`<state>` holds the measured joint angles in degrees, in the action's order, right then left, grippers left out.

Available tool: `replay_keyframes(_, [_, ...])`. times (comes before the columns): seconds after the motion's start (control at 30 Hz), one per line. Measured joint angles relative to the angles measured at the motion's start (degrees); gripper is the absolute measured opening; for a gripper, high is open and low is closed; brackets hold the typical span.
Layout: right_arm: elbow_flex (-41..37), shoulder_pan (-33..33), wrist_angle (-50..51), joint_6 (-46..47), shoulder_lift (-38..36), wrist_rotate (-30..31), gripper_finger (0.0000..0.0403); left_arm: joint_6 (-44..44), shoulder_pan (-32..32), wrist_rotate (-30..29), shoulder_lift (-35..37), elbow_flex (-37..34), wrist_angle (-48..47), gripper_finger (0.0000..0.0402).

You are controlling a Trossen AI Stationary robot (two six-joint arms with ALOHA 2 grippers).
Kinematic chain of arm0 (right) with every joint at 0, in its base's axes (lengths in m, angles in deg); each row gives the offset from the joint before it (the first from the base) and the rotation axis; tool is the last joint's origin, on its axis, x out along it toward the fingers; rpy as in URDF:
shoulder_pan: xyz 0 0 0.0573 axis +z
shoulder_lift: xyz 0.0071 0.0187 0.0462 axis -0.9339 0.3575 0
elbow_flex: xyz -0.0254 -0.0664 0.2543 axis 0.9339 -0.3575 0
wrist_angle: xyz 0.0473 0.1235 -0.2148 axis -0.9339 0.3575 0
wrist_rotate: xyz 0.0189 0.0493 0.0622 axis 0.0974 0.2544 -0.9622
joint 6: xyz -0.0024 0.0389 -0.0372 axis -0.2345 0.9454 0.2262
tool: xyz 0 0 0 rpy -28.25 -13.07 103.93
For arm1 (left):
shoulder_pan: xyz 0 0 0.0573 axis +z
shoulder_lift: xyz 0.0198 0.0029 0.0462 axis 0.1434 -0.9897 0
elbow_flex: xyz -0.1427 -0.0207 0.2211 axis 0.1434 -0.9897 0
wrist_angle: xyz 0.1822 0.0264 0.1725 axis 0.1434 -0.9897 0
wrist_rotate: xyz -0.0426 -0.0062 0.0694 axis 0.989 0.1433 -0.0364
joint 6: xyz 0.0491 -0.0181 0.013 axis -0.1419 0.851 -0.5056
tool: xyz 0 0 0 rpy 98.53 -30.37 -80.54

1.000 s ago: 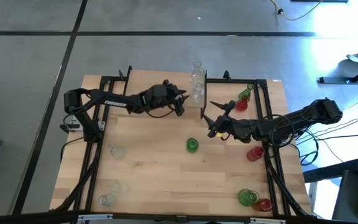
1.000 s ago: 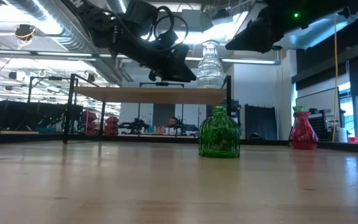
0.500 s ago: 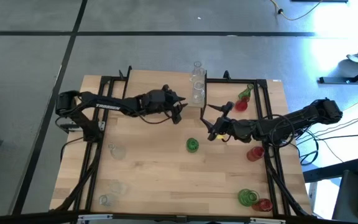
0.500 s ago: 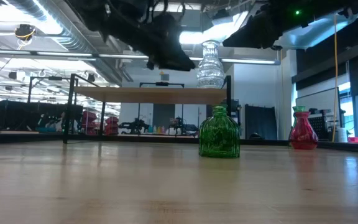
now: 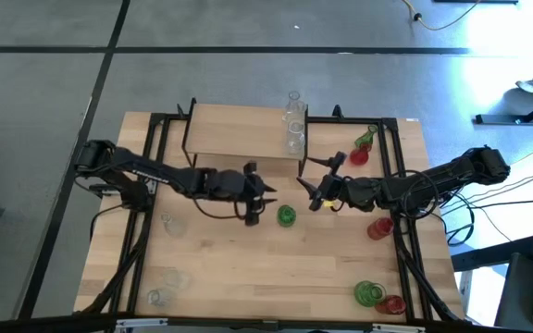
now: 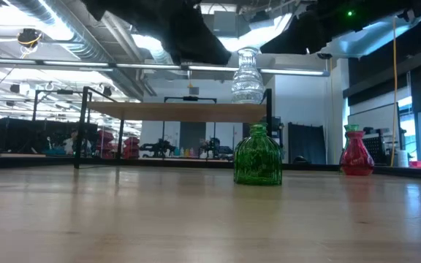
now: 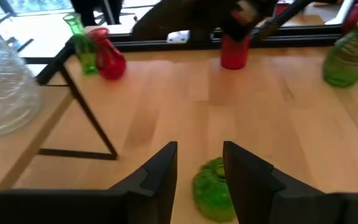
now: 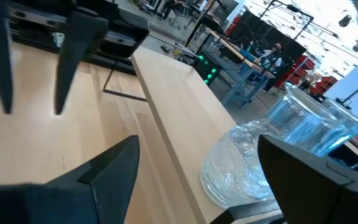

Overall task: Sort vases onto shelf
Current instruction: Put the transparent vase on the shelf

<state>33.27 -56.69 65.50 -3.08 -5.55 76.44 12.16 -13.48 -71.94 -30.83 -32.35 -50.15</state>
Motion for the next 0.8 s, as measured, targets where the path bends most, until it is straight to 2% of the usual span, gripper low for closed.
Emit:
replay_keyframes(0.23, [0.0, 0.0, -0.05, 0.02, 0.0, -0.19, 0.0316, -0.11, -2.75, -0.44, 0.0, 0.0, 3.62, 0.0121])
replay_keyframes(0.43, [0.0, 0.0, 0.0, -0.13, 0.02, -0.2, 0.0316, -0.3, -2.17, -1.95, -0.02, 0.0, 6.75, 0.0124])
replay_keyframes(0.8, [0.0, 0.0, 0.02, -0.35, 0.02, -0.22, 0.0316, 1.22, 0.59, -3.37, -3.74, -0.02, 7.33, 0.0203])
